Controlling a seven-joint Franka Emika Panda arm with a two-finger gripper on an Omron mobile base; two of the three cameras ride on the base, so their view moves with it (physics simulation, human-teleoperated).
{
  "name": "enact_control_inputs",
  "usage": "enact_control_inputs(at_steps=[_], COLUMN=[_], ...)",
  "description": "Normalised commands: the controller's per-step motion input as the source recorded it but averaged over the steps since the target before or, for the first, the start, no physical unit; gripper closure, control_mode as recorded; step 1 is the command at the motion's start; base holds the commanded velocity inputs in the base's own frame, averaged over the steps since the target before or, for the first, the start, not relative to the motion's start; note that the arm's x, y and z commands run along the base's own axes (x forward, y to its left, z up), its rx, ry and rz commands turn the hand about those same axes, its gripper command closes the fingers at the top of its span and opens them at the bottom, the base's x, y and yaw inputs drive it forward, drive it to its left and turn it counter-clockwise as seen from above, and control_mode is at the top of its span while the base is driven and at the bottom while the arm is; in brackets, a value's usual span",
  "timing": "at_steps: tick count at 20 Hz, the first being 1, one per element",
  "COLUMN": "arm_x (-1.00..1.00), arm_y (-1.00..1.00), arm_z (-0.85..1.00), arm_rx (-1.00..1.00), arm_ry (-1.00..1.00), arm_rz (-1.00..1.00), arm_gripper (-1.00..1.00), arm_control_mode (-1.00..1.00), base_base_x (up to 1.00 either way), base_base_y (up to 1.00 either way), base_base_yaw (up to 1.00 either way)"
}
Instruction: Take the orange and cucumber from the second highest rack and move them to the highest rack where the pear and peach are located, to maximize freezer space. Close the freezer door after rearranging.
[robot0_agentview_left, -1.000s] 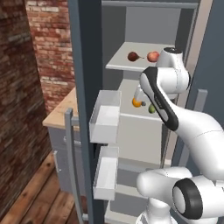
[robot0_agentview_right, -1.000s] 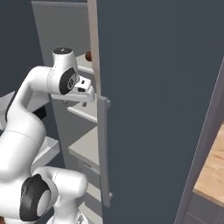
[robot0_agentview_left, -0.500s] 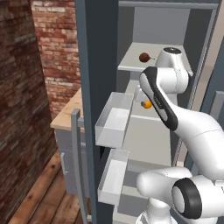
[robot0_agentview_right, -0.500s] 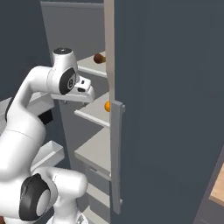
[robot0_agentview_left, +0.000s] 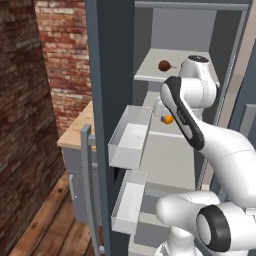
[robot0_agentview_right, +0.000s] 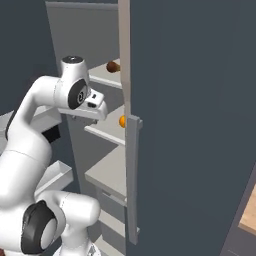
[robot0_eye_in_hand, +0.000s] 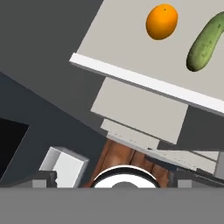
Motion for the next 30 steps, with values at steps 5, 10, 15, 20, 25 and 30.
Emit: enact_control_inputs(at_steps=[5,10,15,20,25,30], arm_x=[-0.1,0.02,0.14,0.29,0.44,0.65], arm_y=[-0.15,-0.57,-0.45,0.0,0.0,-0.01], arm_z=[0.07,-0.03,-0.28,-0.3,-0.29,-0.13], arm_rx=[0.01,0.0,-0.06,-0.29,-0.11,0.0], arm_ry=[0.0,0.03,0.0,0.05,-0.05,0.0], arm_rz=[-0.29,-0.14,0.0,0.0,0.08,0.12], arm_gripper=[-1.0,-1.0,-1.0,-1.0,-1.0,-1.0], arm_control_mode=[-1.0,-1.0,-1.0,-1.0,-1.0,-1.0], base_base_x=[0.0,0.0,0.0,0.0,0.0,0.0], base_base_y=[0.0,0.0,0.0,0.0,0.0,0.0], base_base_yaw=[0.0,0.0,0.0,0.0,0.0,0.0])
